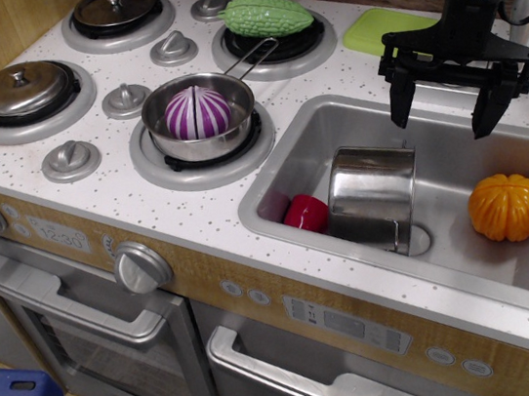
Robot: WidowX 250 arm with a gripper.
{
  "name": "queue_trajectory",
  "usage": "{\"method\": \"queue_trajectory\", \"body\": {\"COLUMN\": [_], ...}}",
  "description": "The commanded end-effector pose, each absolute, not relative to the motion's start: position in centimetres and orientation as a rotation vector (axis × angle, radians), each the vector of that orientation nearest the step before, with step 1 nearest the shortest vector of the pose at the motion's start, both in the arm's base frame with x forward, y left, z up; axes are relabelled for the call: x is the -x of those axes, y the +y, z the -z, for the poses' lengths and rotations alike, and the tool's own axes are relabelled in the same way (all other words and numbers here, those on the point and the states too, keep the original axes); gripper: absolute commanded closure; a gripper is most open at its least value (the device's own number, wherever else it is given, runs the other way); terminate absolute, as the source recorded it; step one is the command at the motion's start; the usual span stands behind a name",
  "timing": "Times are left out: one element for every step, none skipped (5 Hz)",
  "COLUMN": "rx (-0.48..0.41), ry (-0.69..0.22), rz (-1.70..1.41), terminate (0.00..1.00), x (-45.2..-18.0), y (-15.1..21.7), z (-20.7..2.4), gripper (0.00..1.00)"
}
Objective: Flip pot upright in sink
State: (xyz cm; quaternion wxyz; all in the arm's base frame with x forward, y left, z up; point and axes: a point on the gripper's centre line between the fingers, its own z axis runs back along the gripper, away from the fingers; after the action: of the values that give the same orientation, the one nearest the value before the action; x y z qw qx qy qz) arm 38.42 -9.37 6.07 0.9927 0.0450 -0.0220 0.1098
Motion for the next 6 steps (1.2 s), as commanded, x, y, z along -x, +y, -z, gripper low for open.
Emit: {"method": "queue_trajectory", "body": {"rx": [-0.090,-0.187,-0.263,-0.301,-0.342,-0.413], "ry": [-0.044,-0.066,-0.106,-0.101,-0.135,-0.172], "rz": [-0.220,-0.183,-0.141,-0.128,-0.092,-0.071], "terminate": [0.00,0.00,0.00,0.00,0.00,0.00], "x": [-38.4,-38.2,-37.9,-38.0,-37.8,-37.6], "y": [-9.4,-9.8,-9.6,-9.5,-9.0,-8.7], "z": [-6.1,-5.8,-5.0,-4.9,-4.1,-3.4], "gripper": [0.00,0.00,0.00,0.00,0.00,0.00]}}
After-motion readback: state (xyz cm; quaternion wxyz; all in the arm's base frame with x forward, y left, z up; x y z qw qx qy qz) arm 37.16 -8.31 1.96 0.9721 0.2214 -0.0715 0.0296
